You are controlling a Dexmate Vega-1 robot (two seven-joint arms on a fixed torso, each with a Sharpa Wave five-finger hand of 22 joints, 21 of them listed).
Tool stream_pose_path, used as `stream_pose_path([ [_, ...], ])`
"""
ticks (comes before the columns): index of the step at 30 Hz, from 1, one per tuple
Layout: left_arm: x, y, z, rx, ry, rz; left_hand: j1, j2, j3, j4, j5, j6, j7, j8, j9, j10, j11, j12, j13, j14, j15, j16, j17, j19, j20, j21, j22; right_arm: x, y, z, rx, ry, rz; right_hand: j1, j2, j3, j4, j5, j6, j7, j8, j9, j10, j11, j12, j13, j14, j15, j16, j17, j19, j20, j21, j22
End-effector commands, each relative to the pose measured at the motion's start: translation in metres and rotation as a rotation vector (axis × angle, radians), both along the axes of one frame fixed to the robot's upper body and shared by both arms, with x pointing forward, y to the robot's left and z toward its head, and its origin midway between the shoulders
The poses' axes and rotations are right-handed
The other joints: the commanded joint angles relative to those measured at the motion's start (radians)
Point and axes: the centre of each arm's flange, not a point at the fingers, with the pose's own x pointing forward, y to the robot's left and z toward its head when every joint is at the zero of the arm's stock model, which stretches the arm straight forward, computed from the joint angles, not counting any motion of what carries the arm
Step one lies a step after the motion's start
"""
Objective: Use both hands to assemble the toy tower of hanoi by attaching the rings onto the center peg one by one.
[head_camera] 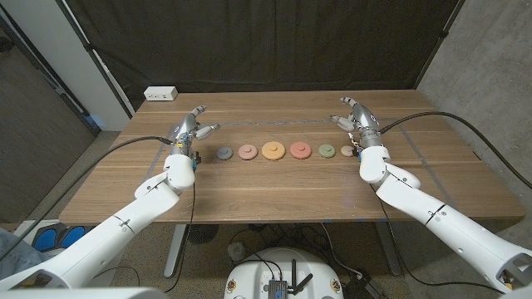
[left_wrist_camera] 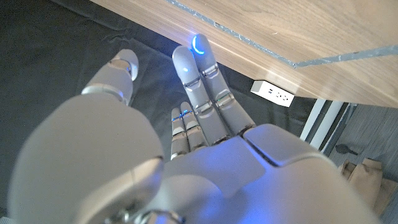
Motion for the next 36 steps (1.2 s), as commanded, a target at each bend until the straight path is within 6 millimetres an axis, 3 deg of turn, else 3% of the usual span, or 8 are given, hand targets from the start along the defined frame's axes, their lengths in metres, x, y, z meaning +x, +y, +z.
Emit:
stream_pose_path([
  [1, -0.008, -0.011, 0.007, 0.108, -0.024, 0.097, 0.012, 0.0, -0.006, -0.001, 0.007, 0.012, -0.002, 0.004, 0.002, 0.011, 0.002, 0.005, 0.002, 0.012, -0.075, 0.008, -0.001, 0.007, -0.083, 0.01, 0.001, -0.006, 0.009, 0.001, -0.124, -0.078, -0.109, 0.014, -0.001, -0.006, 0.003, 0.003, 0.0, -0.006, -0.002, 0.004, 0.003, -0.008, 0.003, 0.009, -0.009, -0.073, -0.007, -0.001, -0.005, -0.029, 0.008, -0.002],
  [18, -0.02, -0.032, 0.011, 0.287, -0.055, 0.272, 0.017, 0.004, -0.027, 0.004, 0.009, 0.02, -0.008, 0.001, 0.001, 0.02, -0.011, 0.005, 0.007, 0.02, -0.075, 0.023, -0.012, 0.007, -0.091, 0.028, 0.0, -0.015, 0.014, -0.004, -0.271, -0.136, -0.223, 0.01, 0.009, -0.024, 0.012, -0.013, 0.018, -0.021, 0.005, 0.006, 0.021, -0.023, 0.007, 0.023, 0.008, -0.073, -0.003, 0.007, -0.007, -0.029, 0.024, -0.016],
  [27, -0.024, -0.035, 0.013, 0.319, -0.032, 0.273, 0.019, 0.007, -0.039, 0.006, 0.009, 0.034, -0.009, 0.004, 0.001, 0.029, -0.011, 0.006, 0.009, 0.022, -0.075, 0.029, -0.021, 0.004, -0.092, 0.038, -0.001, -0.018, 0.018, 0.003, -0.323, -0.01, -0.207, 0.025, 0.014, -0.025, 0.007, -0.015, 0.01, -0.013, 0.001, 0.007, -0.01, -0.002, -0.006, 0.03, -0.022, -0.073, -0.029, -0.011, -0.025, -0.029, 0.02, -0.036],
  [32, -0.026, -0.036, 0.013, 0.321, -0.012, 0.262, 0.022, 0.008, -0.045, 0.006, 0.01, 0.042, -0.006, 0.005, 0.002, 0.028, 0.003, 0.003, 0.009, 0.021, -0.075, 0.033, -0.026, 0.003, -0.093, 0.043, -0.002, -0.019, 0.021, 0.007, -0.334, 0.05, -0.192, 0.035, 0.019, -0.026, 0.006, -0.015, 0.031, -0.007, 0.012, 0.014, -0.026, 0.005, -0.012, 0.034, -0.039, -0.073, -0.046, -0.019, -0.038, -0.028, 0.021, -0.044],
  [36, -0.027, -0.039, 0.019, 0.362, 0.036, 0.258, 0.023, 0.01, -0.051, 0.006, 0.011, 0.059, -0.008, 0.011, 0.002, 0.033, 0.002, 0.003, 0.009, 0.021, -0.075, 0.036, -0.029, 0.002, -0.094, 0.048, -0.002, -0.021, 0.023, 0.01, -0.343, 0.088, -0.193, 0.036, 0.017, -0.034, 0.007, -0.018, 0.016, 0.011, 0.005, 0.016, -0.05, 0.017, -0.02, 0.036, -0.06, -0.073, -0.067, -0.032, -0.056, -0.026, 0.021, -0.052],
])
